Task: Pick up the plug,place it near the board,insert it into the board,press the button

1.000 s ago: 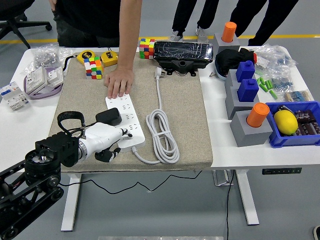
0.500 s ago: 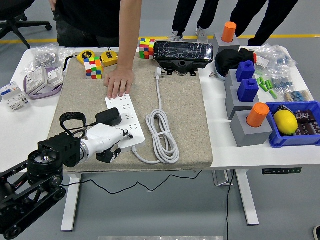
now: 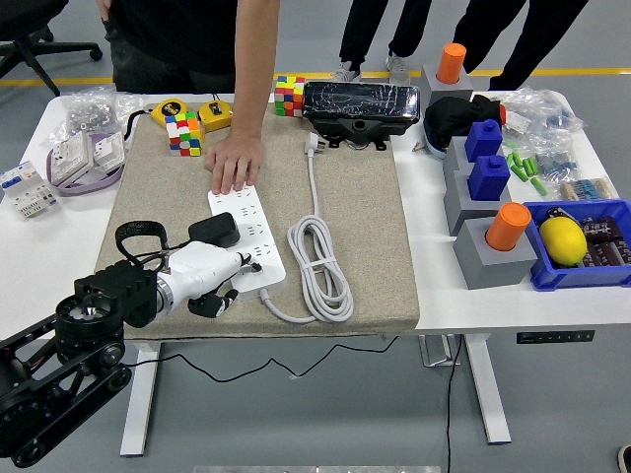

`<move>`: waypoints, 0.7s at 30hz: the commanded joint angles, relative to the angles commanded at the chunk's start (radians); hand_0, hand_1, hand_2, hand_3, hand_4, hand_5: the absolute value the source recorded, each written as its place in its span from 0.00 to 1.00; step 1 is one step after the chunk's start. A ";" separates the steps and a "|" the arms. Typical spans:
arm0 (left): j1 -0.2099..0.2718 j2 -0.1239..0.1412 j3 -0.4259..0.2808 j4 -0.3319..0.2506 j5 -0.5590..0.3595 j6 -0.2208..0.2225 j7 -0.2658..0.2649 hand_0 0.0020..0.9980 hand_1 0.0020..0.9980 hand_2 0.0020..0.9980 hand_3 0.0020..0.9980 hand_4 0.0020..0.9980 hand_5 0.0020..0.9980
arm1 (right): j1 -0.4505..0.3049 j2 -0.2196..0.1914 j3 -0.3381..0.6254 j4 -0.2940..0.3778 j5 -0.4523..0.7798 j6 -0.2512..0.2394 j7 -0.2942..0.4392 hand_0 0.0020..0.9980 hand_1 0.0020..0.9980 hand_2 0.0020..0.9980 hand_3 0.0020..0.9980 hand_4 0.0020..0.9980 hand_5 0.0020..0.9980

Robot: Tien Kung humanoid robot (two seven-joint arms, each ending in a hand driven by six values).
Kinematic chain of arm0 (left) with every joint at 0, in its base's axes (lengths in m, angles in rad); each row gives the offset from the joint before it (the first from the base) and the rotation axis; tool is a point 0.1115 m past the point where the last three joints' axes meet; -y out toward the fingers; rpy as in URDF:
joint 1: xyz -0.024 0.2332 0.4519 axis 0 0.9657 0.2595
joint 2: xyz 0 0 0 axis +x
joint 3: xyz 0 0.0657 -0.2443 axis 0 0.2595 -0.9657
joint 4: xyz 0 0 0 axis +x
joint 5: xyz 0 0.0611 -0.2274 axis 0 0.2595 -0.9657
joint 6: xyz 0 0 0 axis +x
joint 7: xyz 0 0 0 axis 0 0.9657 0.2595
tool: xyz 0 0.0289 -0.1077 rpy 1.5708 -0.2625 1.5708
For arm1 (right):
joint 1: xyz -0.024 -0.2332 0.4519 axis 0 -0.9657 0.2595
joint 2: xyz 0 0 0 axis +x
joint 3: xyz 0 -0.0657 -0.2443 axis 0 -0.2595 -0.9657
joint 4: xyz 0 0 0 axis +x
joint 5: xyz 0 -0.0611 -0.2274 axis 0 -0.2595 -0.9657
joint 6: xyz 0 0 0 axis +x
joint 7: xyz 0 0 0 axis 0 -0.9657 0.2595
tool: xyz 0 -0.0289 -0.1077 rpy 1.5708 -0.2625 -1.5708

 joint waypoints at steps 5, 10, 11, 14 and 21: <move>0.004 0.000 0.008 0.003 -0.002 -0.004 -0.001 0.18 0.00 0.10 0.86 0.41 0.00 | -0.004 0.000 -0.003 0.000 0.002 0.000 0.000 0.79 0.69 0.71 0.76 1.00 1.00; 0.007 0.003 0.016 0.003 -0.003 -0.006 -0.002 0.18 0.00 0.10 0.86 0.41 0.00 | -0.003 0.001 -0.005 0.000 0.005 0.000 0.000 0.79 0.69 0.71 0.76 1.00 1.00; 0.008 0.003 0.013 0.000 -0.001 -0.004 -0.003 0.18 0.00 0.10 0.86 0.41 0.00 | -0.003 0.001 -0.006 0.000 0.005 0.000 0.000 0.79 0.69 0.71 0.76 1.00 1.00; 0.007 0.002 -0.007 -0.017 0.007 0.000 -0.005 0.18 0.00 0.10 0.86 0.41 0.00 | -0.004 0.001 -0.005 0.000 0.004 0.000 -0.001 0.79 0.69 0.71 0.76 1.00 1.00; 0.016 0.002 -0.053 -0.091 0.028 0.016 -0.005 0.18 0.00 0.10 0.85 0.42 0.00 | 0.001 0.000 -0.005 0.000 0.005 -0.001 0.001 0.79 0.69 0.71 0.76 1.00 1.00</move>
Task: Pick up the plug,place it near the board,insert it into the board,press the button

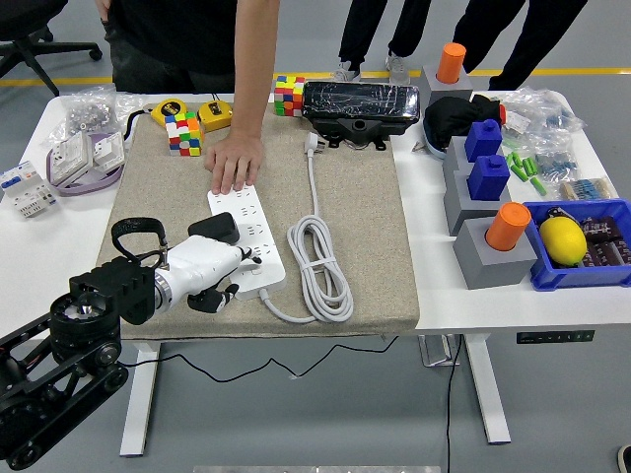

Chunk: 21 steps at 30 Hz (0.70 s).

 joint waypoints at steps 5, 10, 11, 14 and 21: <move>0.011 -0.014 -0.061 -0.058 0.010 0.045 -0.009 0.18 0.00 0.10 0.84 0.43 0.00 | 0.000 0.001 -0.001 0.000 0.002 0.003 -0.001 0.79 0.69 0.71 0.76 1.00 1.00; 0.014 -0.009 -0.075 -0.072 -0.002 0.061 -0.018 0.18 0.00 0.10 0.84 0.45 0.00 | 0.002 0.000 -0.001 0.000 0.005 0.002 0.001 0.79 0.69 0.71 0.76 1.00 1.00; 0.016 -0.010 -0.076 -0.073 -0.003 0.061 -0.016 0.18 0.00 0.10 0.84 0.45 0.00 | 0.002 0.000 -0.001 0.000 0.005 0.002 0.002 0.79 0.69 0.71 0.76 1.00 1.00; 0.019 -0.012 -0.066 -0.069 -0.017 0.089 -0.020 0.24 0.13 0.24 0.85 0.64 0.00 | 0.002 0.001 -0.001 0.000 0.005 0.002 0.001 0.79 0.69 0.71 0.76 1.00 1.00; 0.025 -0.011 -0.051 -0.061 -0.071 0.153 -0.048 0.46 0.63 0.62 0.85 0.96 0.22 | 0.002 0.000 -0.002 0.000 0.004 0.002 0.002 0.79 0.69 0.71 0.76 1.00 1.00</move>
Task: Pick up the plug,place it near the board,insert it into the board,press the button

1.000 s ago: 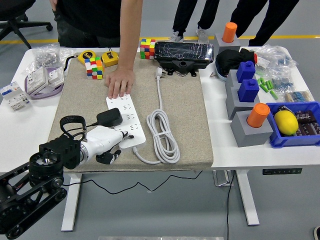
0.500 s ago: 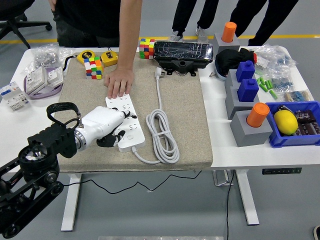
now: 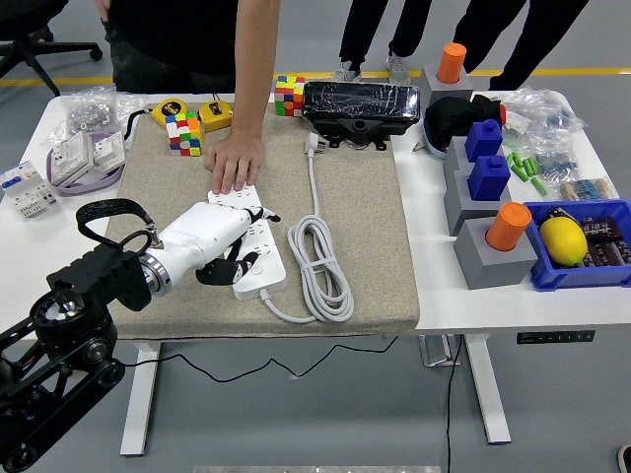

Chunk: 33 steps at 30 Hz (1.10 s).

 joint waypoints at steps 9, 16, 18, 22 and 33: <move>-0.002 0.002 0.000 0.005 0.007 0.083 -0.033 0.63 0.73 0.73 0.85 1.00 0.28 | -0.001 -0.001 0.001 0.000 -0.002 0.000 -0.002 0.79 0.69 0.71 0.76 1.00 1.00; 0.002 0.003 0.013 0.012 0.032 0.011 -0.018 0.48 0.60 0.61 0.85 1.00 0.32 | -0.004 0.001 0.002 0.000 -0.002 -0.001 -0.001 0.79 0.69 0.71 0.76 1.00 1.00; 0.004 0.004 0.022 0.019 0.042 0.000 -0.016 0.27 0.14 0.25 0.87 0.63 0.00 | -0.005 0.001 0.001 0.000 -0.001 -0.001 0.000 0.79 0.69 0.71 0.76 1.00 1.00; 0.005 0.001 0.030 0.037 0.047 -0.012 -0.018 0.27 0.14 0.25 0.87 0.63 0.00 | -0.007 0.002 0.001 0.000 -0.002 -0.001 -0.002 0.79 0.69 0.71 0.76 1.00 1.00; -0.001 0.000 0.050 0.095 0.051 -0.043 -0.016 0.19 0.00 0.11 0.86 0.36 0.00 | -0.008 0.001 0.004 0.000 -0.006 -0.003 -0.003 0.79 0.69 0.71 0.76 1.00 1.00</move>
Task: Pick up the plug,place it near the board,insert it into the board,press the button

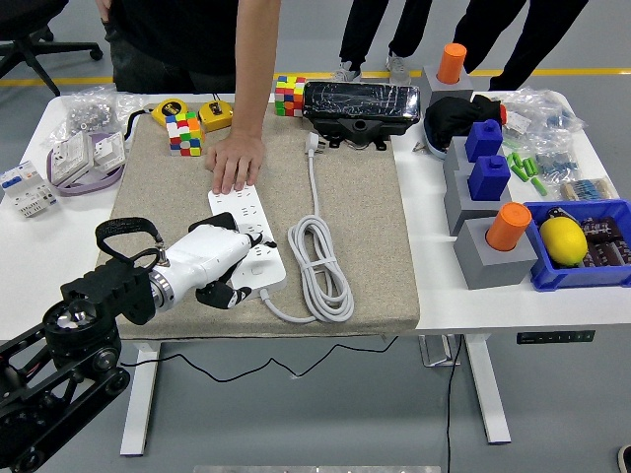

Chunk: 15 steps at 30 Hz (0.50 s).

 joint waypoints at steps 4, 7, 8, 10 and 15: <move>-0.005 -0.001 0.008 0.038 0.002 0.003 -0.004 0.19 0.00 0.10 0.85 0.34 0.00 | 0.001 0.000 -0.002 0.000 0.003 0.001 0.002 0.79 0.69 0.71 0.76 1.00 1.00; -0.006 -0.002 0.009 0.054 0.004 0.005 -0.006 0.19 0.00 0.10 0.85 0.34 0.00 | 0.002 0.001 -0.002 0.000 0.004 0.001 0.002 0.79 0.69 0.71 0.76 1.00 1.00; -0.006 -0.002 0.009 0.057 0.004 0.005 -0.006 0.19 0.00 0.10 0.85 0.32 0.00 | 0.002 0.000 -0.003 0.000 0.005 0.002 0.002 0.79 0.69 0.71 0.76 1.00 1.00; -0.008 -0.002 0.010 0.061 0.003 0.007 -0.007 0.19 0.00 0.10 0.85 0.32 0.00 | 0.002 0.000 -0.002 0.000 0.004 0.002 0.001 0.79 0.69 0.71 0.76 1.00 1.00; -0.009 -0.002 0.015 0.067 0.002 0.002 -0.005 0.19 0.00 0.10 0.84 0.30 0.00 | 0.005 -0.001 0.000 0.000 0.005 0.002 0.000 0.79 0.69 0.71 0.76 1.00 1.00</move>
